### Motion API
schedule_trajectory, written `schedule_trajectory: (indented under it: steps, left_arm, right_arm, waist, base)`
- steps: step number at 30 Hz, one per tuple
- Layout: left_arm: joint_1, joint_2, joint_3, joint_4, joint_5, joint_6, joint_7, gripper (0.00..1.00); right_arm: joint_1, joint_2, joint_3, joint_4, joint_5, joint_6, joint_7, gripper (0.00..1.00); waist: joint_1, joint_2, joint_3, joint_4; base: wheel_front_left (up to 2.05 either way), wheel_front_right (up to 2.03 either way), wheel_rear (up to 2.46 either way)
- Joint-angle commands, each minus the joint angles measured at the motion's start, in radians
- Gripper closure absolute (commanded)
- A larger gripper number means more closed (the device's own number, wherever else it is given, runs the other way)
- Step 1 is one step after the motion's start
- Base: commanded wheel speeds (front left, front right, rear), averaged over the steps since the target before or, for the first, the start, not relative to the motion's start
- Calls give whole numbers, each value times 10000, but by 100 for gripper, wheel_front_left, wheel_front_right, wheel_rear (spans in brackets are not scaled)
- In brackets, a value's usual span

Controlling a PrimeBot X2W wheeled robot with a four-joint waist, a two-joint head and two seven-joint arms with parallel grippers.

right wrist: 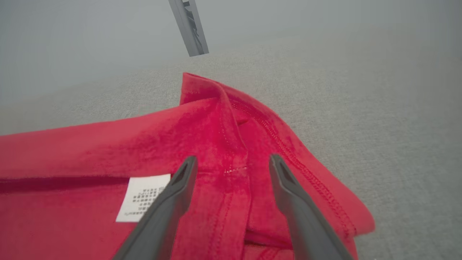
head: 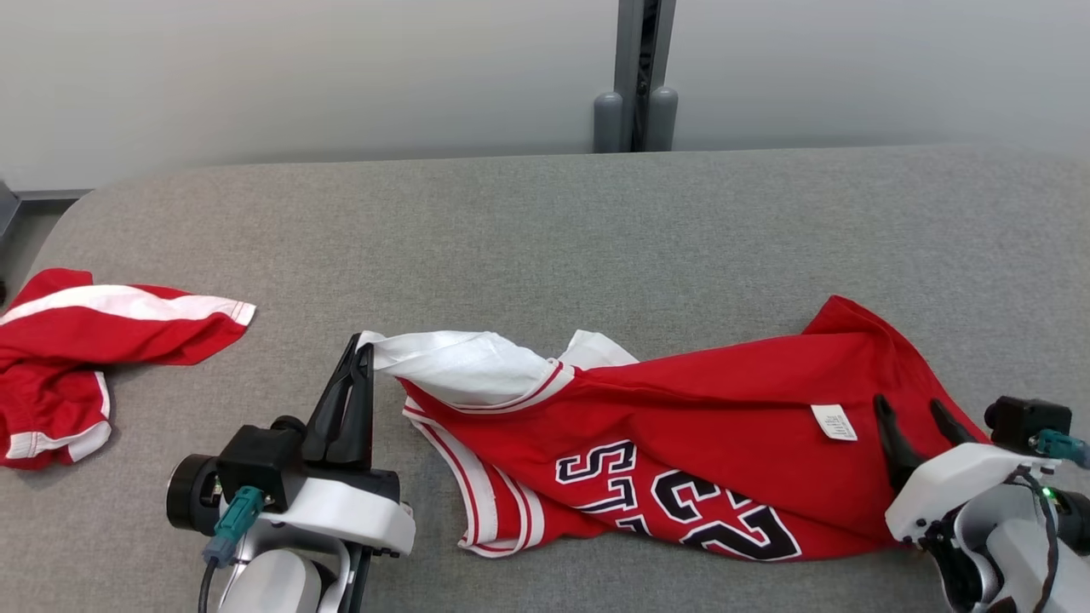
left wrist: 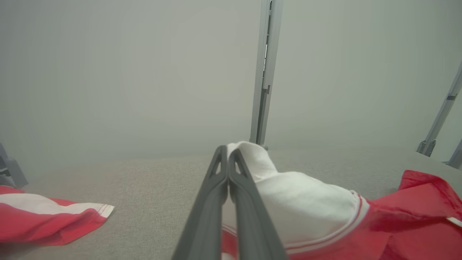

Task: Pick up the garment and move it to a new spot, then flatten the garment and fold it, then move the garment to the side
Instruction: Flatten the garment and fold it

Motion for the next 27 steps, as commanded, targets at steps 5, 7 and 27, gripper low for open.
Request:
schedule_trajectory:
  steps: [5, 7, 27]
  left_arm:
    - [-196, -79, 86, 29, 189, -159, -14, 100]
    - [-217, -129, 106, 39, 239, -187, -14, 100]
    - [-1018, 471, 963, -74, -49, -1011, 152, 100]
  right_arm:
    - [-554, -26, 508, 770, 963, 3, 479, 0]
    - [-677, -98, 828, 801, 1273, 3, 618, 53]
    - [-1425, -2292, 2712, -1868, 3436, 3, -89, 100]
  waist:
    - [0, 0, 174, 231]
    - [0, 0, 207, 281]
    - [0, 0, -838, -467]
  base:
    - [0, 0, 0]
    - [0, 0, 0]
    - [0, 0, 0]
